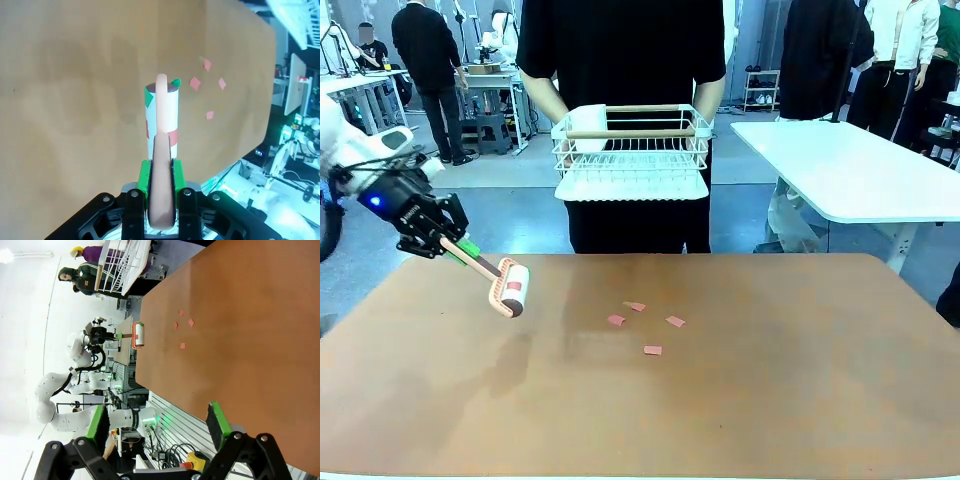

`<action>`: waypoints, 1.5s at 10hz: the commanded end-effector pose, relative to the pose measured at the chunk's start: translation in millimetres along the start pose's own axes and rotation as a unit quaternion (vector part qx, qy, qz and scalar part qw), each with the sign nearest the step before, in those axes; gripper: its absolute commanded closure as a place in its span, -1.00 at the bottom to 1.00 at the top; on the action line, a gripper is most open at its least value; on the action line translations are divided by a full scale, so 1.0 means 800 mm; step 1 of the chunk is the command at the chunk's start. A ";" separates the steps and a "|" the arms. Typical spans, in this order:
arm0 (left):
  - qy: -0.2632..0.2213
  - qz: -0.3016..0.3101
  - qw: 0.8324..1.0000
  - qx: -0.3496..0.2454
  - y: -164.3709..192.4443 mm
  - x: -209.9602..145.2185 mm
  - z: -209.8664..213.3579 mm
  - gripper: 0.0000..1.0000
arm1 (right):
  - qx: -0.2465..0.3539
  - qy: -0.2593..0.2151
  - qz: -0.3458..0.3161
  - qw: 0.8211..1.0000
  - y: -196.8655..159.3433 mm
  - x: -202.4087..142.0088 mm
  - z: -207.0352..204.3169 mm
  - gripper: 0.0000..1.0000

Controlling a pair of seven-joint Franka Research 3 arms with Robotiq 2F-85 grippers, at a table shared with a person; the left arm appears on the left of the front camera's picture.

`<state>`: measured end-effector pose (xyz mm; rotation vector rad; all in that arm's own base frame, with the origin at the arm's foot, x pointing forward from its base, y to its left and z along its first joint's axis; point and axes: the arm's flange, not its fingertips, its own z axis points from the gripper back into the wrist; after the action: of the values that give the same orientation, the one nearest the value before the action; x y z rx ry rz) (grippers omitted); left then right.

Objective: Clean the table.
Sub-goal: Clean the table with the Lint Roller when the human lifts the Dish drying rack.

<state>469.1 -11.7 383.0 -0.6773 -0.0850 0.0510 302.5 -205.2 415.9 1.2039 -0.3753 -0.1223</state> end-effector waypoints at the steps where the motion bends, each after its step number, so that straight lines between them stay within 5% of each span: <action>1: -0.009 -0.013 1.000 -0.019 0.002 0.011 -0.017 0.58 | 0.007 -0.003 0.004 1.000 0.004 0.000 0.002 -1.00; 7: 0.020 -0.040 0.998 -0.050 0.015 0.053 -0.061 0.58 | 0.007 -0.003 0.004 1.000 0.004 0.000 0.002 -1.00; 10: 0.050 0.010 0.998 -0.041 0.034 0.086 -0.080 0.58 | 0.007 -0.003 0.004 1.000 0.004 0.000 0.002 -1.00; 15: 0.044 -0.005 0.998 -0.040 0.040 0.083 -0.110 0.58 | 0.007 -0.003 0.004 1.000 0.004 0.000 0.002 -1.00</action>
<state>545.1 -35.7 300.1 -0.7449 0.0047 0.0078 302.4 -205.2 415.9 1.2036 -0.3752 -0.1225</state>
